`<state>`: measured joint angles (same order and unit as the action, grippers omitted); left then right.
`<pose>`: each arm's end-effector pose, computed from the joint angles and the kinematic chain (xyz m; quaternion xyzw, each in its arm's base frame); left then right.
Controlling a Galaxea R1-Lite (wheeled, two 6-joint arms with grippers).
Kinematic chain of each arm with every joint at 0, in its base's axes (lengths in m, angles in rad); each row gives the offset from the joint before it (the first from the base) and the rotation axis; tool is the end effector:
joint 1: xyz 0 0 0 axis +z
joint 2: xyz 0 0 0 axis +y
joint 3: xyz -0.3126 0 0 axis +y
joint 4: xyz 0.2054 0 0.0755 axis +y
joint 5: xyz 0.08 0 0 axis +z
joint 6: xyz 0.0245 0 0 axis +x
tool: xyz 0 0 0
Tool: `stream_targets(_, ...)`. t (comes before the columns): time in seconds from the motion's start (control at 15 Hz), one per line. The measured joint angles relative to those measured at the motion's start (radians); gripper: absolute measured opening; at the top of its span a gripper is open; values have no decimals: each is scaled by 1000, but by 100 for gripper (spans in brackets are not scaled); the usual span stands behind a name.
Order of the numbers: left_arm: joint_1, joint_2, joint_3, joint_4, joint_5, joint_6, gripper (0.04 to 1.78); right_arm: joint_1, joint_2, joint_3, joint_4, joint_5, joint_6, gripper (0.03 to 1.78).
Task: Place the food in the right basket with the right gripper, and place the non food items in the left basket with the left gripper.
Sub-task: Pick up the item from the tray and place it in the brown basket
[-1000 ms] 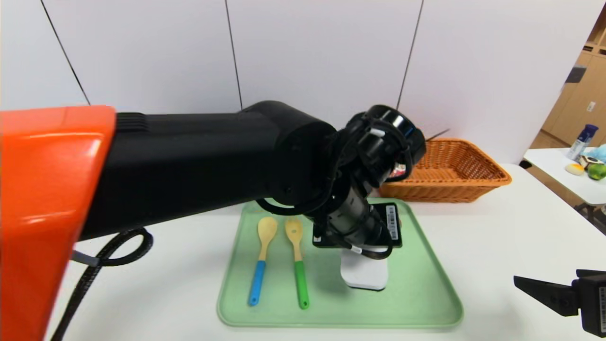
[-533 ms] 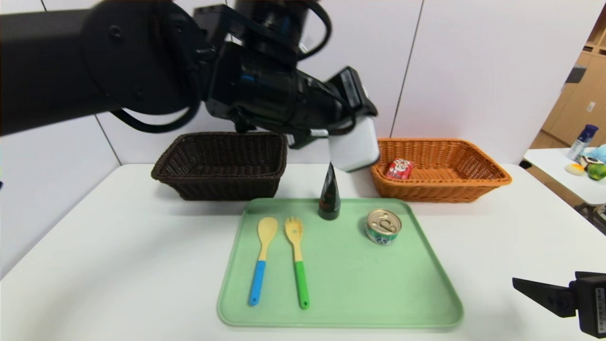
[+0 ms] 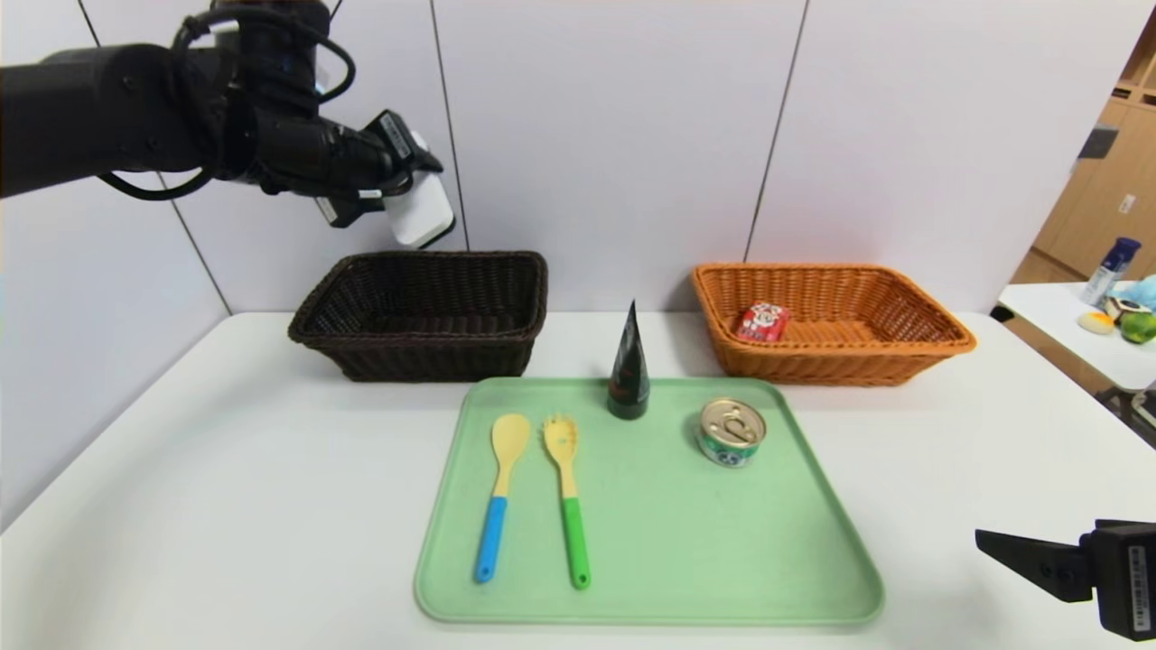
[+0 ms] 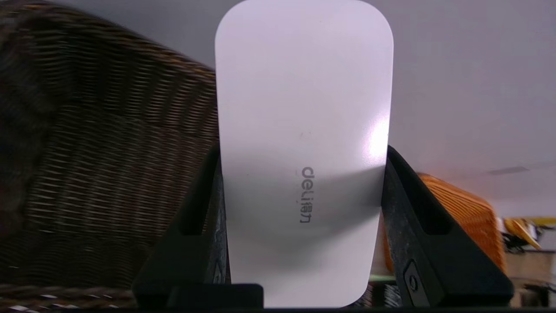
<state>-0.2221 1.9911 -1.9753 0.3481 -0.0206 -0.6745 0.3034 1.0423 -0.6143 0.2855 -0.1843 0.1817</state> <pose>0.4211 -0.0956 0.3204 -0.3059 0.2093 -0.0528 0.9273 0.1343 0.0373 0.1853 0.0009 0.3426 0.0248 0.9392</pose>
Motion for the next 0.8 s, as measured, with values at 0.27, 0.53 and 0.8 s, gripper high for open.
stream_targets(0.27, 81, 104, 11, 4, -1, 21, 100, 0, 8, 0, -5, 0, 0, 170)
stream_targets(0.53, 92, 162, 13, 5, -1, 34, 100, 0, 10, 0, -4, 0, 1, 170)
stream_targets(0.8, 93, 183, 15, 27, 0, 36, 100, 0, 16, 0, -5, 0, 1, 170)
